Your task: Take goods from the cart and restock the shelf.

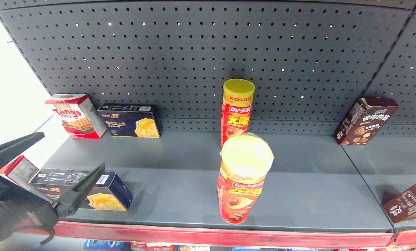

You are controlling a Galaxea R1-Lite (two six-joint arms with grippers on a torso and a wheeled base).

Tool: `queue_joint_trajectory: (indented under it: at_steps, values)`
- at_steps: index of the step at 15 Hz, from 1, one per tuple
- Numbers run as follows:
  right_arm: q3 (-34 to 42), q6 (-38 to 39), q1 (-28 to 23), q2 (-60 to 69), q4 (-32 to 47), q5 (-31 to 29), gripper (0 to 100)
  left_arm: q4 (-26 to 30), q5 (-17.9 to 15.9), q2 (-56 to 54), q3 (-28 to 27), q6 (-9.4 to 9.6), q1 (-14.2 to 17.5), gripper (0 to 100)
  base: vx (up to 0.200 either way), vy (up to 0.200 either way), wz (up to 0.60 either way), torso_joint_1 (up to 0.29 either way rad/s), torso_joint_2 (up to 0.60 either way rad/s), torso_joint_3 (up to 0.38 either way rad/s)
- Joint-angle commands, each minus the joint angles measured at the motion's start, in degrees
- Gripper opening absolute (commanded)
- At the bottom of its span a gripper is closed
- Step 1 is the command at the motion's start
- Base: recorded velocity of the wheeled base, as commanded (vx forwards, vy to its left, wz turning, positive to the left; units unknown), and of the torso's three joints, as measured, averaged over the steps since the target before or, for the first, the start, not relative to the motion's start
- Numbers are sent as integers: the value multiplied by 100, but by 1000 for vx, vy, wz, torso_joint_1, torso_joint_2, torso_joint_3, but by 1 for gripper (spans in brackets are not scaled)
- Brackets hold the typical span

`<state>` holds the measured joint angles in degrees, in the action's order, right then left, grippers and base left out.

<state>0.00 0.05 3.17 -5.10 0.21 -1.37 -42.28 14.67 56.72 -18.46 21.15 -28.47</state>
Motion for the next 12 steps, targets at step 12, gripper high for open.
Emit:
queue_joint_trajectory:
  at_steps: [12]
  values:
    - [0,13,-405,510,-3,-92,100,9,-8,-636,176,-155,25,100,0,0,0,0,0,0]
